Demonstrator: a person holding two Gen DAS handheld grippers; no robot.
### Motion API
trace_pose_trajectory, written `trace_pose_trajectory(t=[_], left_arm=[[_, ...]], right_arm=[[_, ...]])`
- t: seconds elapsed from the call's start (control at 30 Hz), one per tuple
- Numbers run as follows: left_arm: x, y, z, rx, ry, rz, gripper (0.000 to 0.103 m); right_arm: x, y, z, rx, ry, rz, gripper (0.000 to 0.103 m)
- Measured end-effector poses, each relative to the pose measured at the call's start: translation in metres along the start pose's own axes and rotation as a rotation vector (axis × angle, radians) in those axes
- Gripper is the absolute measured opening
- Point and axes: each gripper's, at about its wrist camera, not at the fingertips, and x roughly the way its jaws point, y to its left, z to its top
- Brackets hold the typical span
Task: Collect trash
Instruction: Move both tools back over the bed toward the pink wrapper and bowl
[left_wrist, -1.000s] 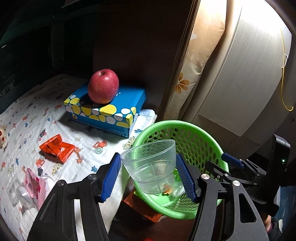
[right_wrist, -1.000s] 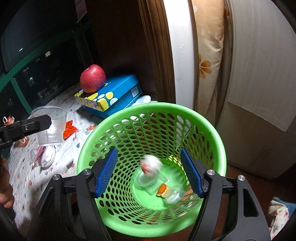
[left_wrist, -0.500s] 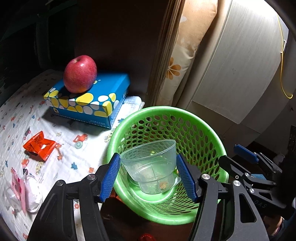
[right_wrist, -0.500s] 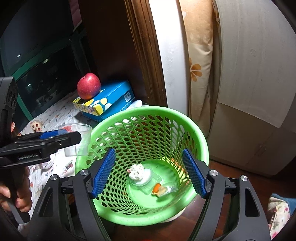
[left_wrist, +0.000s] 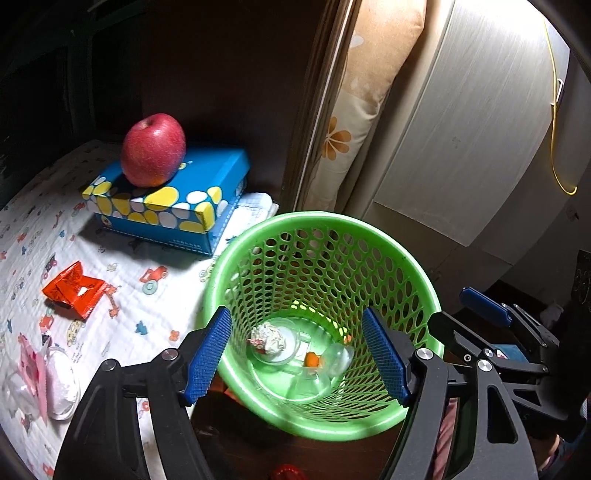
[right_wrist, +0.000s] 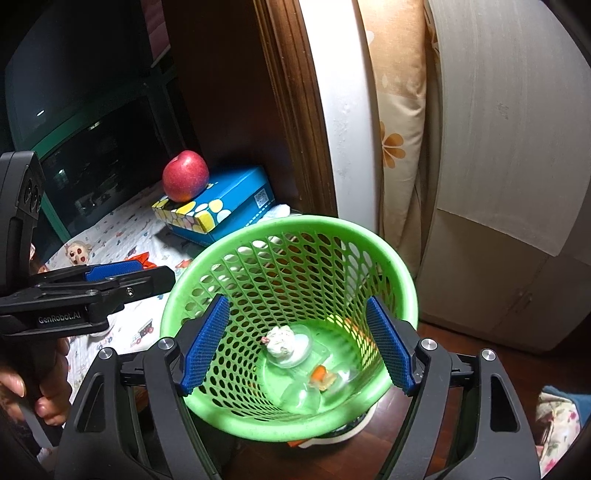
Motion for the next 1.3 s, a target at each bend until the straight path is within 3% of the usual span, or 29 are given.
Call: trace_pose_trajectory(t=[0.47,0.9,1.3], left_arm=[[-0.055,0.081,-0.024,-0.093,-0.06,0.174,0.071],[-0.092,0.198,-0.06,-0.276,-0.07,0.356,0.071],[-0.134,0.3,-0.099,-0.371,-0.054,0.516,0.071]], right_arm=[[0.011,0.061,0.004,-0.08,0.007,0.107,0.078],[0.032,0.127,0.007,-0.157,0.04,0.202,0.079],[0.05,0.2,0.003,-0.26,0.083,0.292,0.079]])
